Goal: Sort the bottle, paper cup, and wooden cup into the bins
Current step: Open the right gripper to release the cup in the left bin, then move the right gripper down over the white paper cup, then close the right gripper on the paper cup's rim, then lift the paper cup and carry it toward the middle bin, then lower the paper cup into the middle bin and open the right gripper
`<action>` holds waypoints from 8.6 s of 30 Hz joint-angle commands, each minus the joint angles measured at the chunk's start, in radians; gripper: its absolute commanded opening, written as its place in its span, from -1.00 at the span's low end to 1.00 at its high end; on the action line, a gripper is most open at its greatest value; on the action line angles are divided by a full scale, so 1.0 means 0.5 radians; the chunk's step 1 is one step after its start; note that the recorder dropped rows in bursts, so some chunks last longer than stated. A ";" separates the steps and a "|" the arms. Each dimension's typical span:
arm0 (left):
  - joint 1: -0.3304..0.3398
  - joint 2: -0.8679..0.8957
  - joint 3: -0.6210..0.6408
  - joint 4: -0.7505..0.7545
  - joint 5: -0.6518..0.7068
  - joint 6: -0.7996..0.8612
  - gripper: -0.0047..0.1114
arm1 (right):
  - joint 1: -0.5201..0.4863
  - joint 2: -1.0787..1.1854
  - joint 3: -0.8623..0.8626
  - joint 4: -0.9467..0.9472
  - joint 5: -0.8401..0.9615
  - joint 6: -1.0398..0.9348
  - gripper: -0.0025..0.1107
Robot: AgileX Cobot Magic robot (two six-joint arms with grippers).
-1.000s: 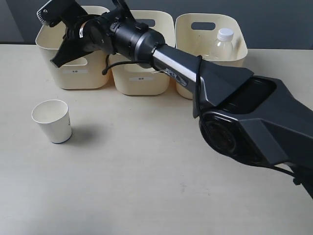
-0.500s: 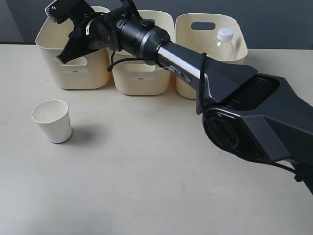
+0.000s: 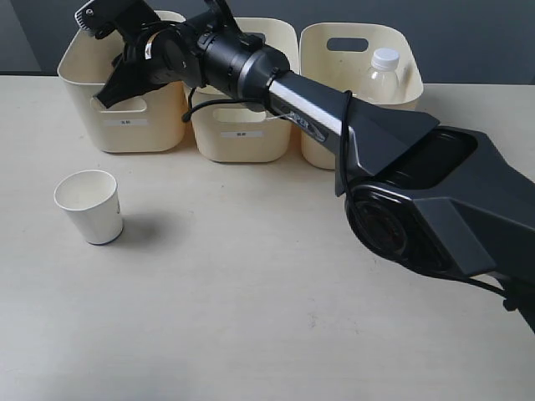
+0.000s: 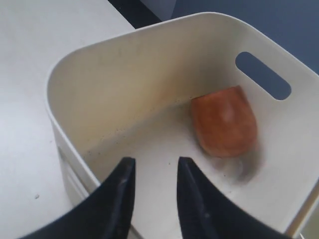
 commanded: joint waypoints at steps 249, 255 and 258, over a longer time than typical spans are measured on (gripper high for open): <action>-0.015 -0.010 0.003 0.000 -0.012 -0.004 -0.92 | -0.033 -0.705 0.816 -1.029 0.718 0.689 -0.97; -0.015 -0.010 0.003 0.000 -0.016 -0.004 -0.92 | -0.064 -0.698 0.829 -0.935 0.741 0.689 -0.97; -0.015 -0.010 0.003 0.000 -0.016 -0.004 -0.92 | -0.081 -0.678 0.829 -0.927 0.761 0.680 -0.97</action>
